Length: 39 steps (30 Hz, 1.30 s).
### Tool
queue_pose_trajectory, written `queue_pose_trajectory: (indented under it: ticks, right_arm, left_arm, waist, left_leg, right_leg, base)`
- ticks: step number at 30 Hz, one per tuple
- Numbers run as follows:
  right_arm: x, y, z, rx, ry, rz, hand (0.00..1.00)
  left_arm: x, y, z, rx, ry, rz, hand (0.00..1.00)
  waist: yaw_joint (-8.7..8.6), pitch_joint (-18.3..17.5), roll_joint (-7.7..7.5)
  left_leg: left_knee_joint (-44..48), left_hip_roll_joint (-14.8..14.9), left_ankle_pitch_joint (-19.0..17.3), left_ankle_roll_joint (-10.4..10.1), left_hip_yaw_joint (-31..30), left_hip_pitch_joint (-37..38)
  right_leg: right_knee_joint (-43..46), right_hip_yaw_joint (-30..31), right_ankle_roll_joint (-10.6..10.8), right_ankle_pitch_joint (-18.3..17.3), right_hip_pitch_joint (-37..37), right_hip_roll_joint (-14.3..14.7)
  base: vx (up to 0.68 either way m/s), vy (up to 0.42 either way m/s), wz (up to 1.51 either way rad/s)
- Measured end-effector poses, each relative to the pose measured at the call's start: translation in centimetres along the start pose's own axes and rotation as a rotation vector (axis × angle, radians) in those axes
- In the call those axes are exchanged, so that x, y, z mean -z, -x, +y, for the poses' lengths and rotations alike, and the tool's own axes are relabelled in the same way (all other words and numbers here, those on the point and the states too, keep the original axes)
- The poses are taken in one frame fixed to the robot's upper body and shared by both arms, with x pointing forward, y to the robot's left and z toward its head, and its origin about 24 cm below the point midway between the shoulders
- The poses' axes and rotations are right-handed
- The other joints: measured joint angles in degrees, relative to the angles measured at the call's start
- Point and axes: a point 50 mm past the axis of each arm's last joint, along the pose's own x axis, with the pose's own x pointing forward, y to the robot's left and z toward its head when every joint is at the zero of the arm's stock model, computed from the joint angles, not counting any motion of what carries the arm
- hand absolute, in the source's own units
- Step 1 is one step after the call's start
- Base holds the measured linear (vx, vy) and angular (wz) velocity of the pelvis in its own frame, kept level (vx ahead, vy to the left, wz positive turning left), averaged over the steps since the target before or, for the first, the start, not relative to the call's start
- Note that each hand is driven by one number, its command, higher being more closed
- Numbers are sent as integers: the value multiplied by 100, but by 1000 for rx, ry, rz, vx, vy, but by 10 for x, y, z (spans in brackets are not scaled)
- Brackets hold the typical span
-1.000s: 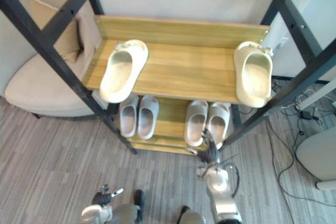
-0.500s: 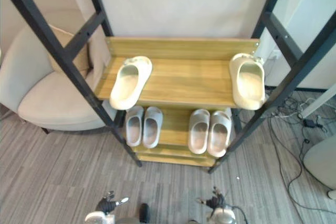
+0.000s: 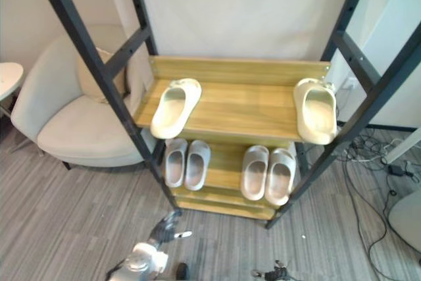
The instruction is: Organize the slippers on the shoe rack
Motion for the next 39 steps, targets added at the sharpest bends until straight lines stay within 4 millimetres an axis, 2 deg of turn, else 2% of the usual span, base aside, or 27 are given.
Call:
queue_pose_trajectory:
  ticks: [1,2,6,9,11,13,14,16,28,29,30,32,35,37,39]
  right_arm:
    - [0,0,0,1,0,-1,0]
    - [-1,0,-1,7,-4,-4,0]
    - [-4,-1,-3,17,-12,-14,0]
    - [-5,-1,-3,19,-1,-23,0]
    - [-6,-1,-3,18,6,-25,0]
    - [-7,-1,-3,13,27,-32,0]
    - [-7,-1,-3,13,27,-32,0]
    - [-9,-2,-4,13,33,-37,0]
    - [-17,-4,-5,17,42,-58,0]
    - [-18,-4,-6,17,40,-61,0]
    - [-18,-4,-6,17,40,-62,0]
    - [-23,-5,-6,19,35,-71,0]
    - [-25,-5,-7,21,32,-76,0]
    - [-29,-5,-8,23,26,-88,0]
    - [-32,-5,-8,23,23,-100,0]
  left_arm:
    - [-3,0,-2,7,0,-16,0]
    - [-19,-2,-8,40,14,-88,0]
    - [-51,-3,-11,83,-3,-221,0]
    - [-90,-3,-9,68,-30,-388,0]
    - [-104,-2,-8,67,-44,-449,0]
    - [-132,1,-3,40,-55,-571,0]
    - [-134,1,-2,37,-55,-579,0]
    - [-153,4,8,-21,-60,-662,0]
    - [-195,6,52,-235,-130,-816,0]
    - [-203,3,64,-266,-160,-825,0]
    - [-204,3,66,-271,-165,-826,0]
    - [-214,-1,91,-363,-200,-820,0]
    - [-221,-3,111,-434,-222,-808,0]
    - [-227,-2,135,-515,-247,-782,0]
    - [-229,-2,151,-568,-260,-756,0]
  waist:
    - [-12,-4,6]
    - [-80,-27,43]
    - [-124,-52,81]
    - [-126,-68,106]
    - [-129,-68,105]
    - [-144,-68,106]
    - [-144,-69,106]
    - [-148,-71,106]
    - [-165,-75,83]
    - [-164,-75,82]
    - [-164,-75,82]
    - [-190,-67,71]
    - [-205,-59,54]
    - [-212,-57,48]
    - [-213,-57,46]
  left_leg:
    - [0,0,-1,-1,0,-2]
    - [0,1,-6,-3,4,-13]
    - [0,15,-25,-7,18,-20]
    - [-1,38,-48,-15,80,-14]
    - [-1,42,-49,-16,86,-13]
    - [-2,54,-51,-16,116,-9]
    - [-2,56,-51,-16,119,-8]
    - [-2,75,-70,-43,172,35]
    - [-4,97,-90,-56,263,82]
    - [-4,99,-90,-56,261,82]
    - [-4,99,-90,-56,262,82]
    - [-4,99,-90,-56,275,81]
    - [-4,101,-90,-56,289,59]
    - [-3,110,-90,-56,346,-21]
    - [-2,115,-90,-56,390,-45]
  right_leg:
    - [-8,1,0,0,0,1]
    - [-49,14,-10,8,-2,9]
    - [-104,47,-33,24,-7,29]
    - [-151,108,-56,54,-9,57]
    - [-152,114,-63,58,-8,61]
    - [-181,140,-89,100,2,79]
    - [-186,144,-93,104,4,81]
    - [-275,189,-110,156,58,108]
    - [-347,300,-105,179,61,126]
    - [-348,298,-107,192,63,129]
    - [-349,299,-106,194,63,130]
    - [-363,306,-97,210,62,131]
    - [-433,313,-101,253,62,139]
    - [-569,347,-106,369,27,165]
    - [-574,388,-110,384,-21,167]
  base:
    - [32,-18,-4]
    - [33,-18,-3]
    - [30,-21,-7]
    - [8,-20,-9]
    - [1,-14,-4]
    - [-7,-14,-6]
    - [-22,-10,-8]
    - [-31,-11,-10]
    - [-17,-3,-5]
    - [0,0,0]
    - [0,0,0]
    - [0,0,0]
    - [-5,-2,-2]
    - [-16,-7,-11]
    - [-10,-3,-12]
